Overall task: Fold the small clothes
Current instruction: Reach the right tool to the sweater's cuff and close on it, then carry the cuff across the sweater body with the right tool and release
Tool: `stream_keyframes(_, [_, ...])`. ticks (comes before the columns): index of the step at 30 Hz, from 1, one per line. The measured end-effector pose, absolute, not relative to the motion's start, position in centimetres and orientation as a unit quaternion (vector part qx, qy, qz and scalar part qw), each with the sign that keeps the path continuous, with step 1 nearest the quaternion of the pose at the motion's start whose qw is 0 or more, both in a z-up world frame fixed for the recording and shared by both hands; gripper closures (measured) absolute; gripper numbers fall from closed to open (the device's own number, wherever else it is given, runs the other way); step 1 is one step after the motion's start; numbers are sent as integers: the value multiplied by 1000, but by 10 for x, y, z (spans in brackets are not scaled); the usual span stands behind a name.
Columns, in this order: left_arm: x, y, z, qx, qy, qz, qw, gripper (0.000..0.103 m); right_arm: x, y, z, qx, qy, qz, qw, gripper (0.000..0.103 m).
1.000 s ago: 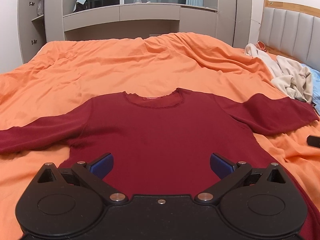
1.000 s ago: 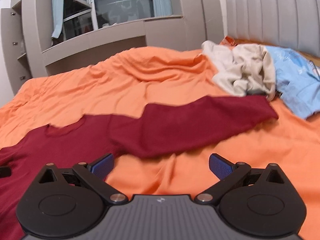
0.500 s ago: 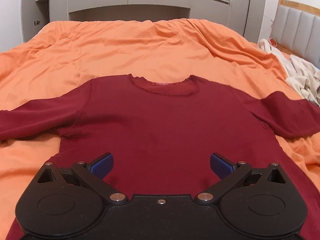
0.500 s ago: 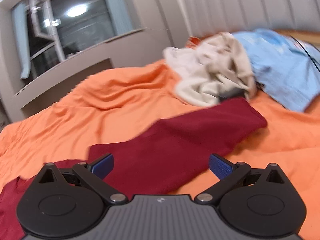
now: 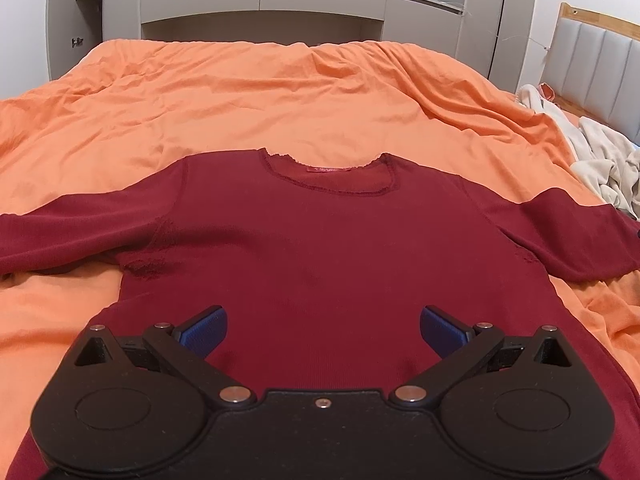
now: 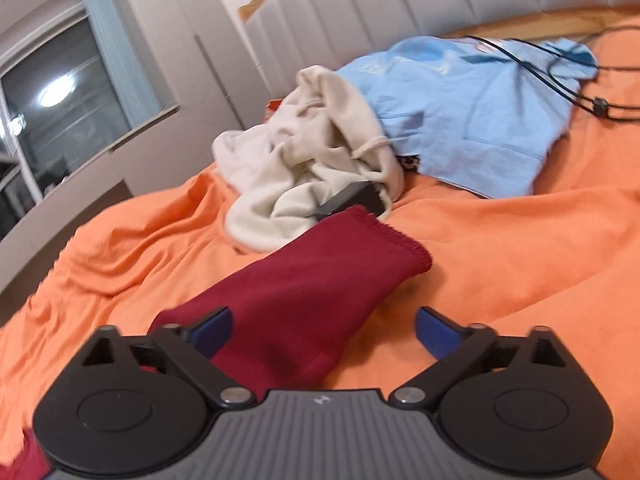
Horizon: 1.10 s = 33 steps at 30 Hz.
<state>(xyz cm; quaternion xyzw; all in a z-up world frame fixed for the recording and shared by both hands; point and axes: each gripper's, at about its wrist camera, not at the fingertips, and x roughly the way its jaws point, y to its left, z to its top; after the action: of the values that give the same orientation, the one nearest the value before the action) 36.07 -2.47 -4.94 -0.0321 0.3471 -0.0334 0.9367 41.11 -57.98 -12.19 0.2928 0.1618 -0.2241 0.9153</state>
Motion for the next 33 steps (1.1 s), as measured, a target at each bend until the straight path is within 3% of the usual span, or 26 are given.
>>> stream_keyframes(2, [362,-23,-50,-35,350,-32,936,1,411,-585,-125,305,156,-237,909,30])
stream_keyframes(3, [362,-22,-51,-37,351,-31,935,1,409,-587,-125,309,152,-243,907,34])
stream_keyframes(5, [362,-21,-51,-40,352,-29,935,1,407,-588,-124,309,147,-251,905,64])
stream_keyframes(7, [362,-20,-52,-42,351,-28,935,1,407,-586,-120,294,144,-254,910,82])
stream_keyframes(9, [362,-19,-51,-44,350,-28,935,1,407,-582,-113,272,143,-252,918,92])
stream_keyframes(19, [360,-5,-33,-48,316,-13,947,1,408,-518,-33,162,90,-184,965,97])
stream_keyframes(33, [352,53,1,-110,258,60,958,1,441,-322,48,52,62,25,996,97])
